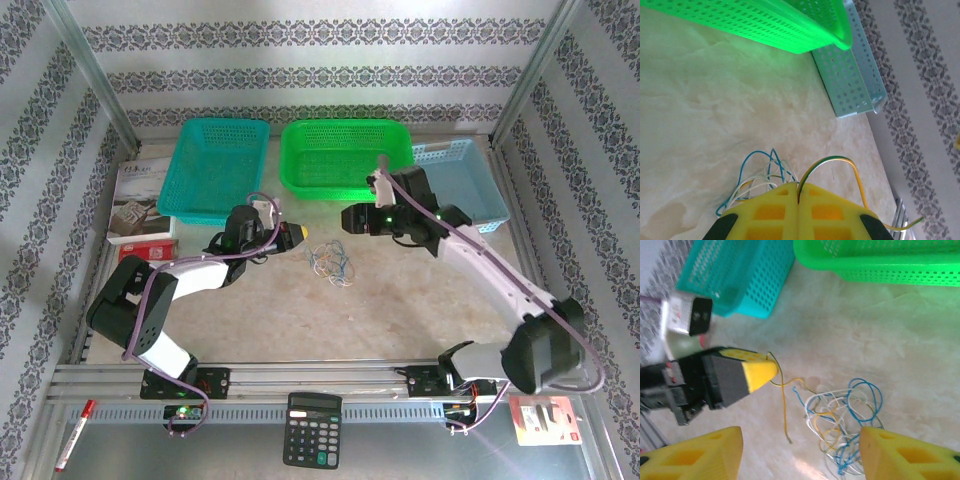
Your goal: Untangle the cables
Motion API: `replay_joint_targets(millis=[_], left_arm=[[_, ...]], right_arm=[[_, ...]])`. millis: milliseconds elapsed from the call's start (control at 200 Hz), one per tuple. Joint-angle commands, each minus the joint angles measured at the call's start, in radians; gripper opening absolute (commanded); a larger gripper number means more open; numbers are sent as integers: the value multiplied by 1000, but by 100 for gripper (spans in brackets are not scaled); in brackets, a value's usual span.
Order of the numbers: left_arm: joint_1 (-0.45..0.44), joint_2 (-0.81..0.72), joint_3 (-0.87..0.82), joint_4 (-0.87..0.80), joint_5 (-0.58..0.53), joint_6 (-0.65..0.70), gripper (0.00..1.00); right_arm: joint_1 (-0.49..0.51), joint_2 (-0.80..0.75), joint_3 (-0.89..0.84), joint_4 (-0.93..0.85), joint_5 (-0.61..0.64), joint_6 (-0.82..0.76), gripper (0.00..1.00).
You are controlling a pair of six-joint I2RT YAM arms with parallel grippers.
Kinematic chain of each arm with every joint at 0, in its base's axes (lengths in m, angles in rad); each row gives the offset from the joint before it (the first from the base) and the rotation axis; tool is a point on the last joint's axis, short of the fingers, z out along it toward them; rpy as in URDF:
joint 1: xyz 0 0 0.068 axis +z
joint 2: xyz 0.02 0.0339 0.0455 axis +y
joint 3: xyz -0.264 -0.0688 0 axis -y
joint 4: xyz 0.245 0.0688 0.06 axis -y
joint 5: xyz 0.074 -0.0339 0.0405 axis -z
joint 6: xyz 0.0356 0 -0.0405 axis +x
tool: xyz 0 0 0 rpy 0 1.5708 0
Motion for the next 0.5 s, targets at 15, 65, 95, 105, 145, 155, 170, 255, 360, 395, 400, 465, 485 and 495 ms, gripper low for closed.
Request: replay_joint_targets(millis=[15, 65, 95, 105, 145, 155, 170, 255, 360, 395, 400, 465, 485, 495], left_arm=[[-11, -31, -13, 69, -82, -121, 0], [-11, -28, -10, 67, -84, -142, 0], [-10, -26, -8, 67, -84, -152, 0], [-11, -27, -6, 67, -84, -156, 0], [-11, -24, -3, 61, -83, -166, 0], [-12, -24, -1, 59, -82, -168, 0], [-10, -22, -1, 57, -82, -169, 0], [-11, -22, 6, 54, -79, -179, 0], [-12, -23, 9, 52, -76, -182, 0], [-11, -24, 11, 54, -73, -183, 0], [-11, -24, 11, 54, -72, -183, 0], [-11, -23, 15, 58, -66, -184, 0], [-11, -24, 15, 57, -64, -184, 0], [-12, -23, 15, 57, -64, -184, 0]], right_arm=[[40, -84, -117, 202, 106, 223, 67], [74, -103, -143, 221, 159, 251, 68], [94, -110, -152, 228, 182, 262, 68], [101, -112, -155, 229, 191, 265, 68], [124, -115, -165, 241, 222, 280, 68], [131, -115, -168, 245, 228, 282, 68], [139, -116, -172, 251, 237, 287, 68], [185, -108, -186, 285, 289, 312, 68], [225, -81, -193, 312, 351, 324, 67], [233, -71, -195, 326, 356, 328, 67], [234, -69, -195, 326, 357, 329, 67], [239, -44, -194, 338, 362, 335, 66], [240, -34, -193, 339, 364, 337, 65], [242, -31, -193, 340, 367, 337, 65]])
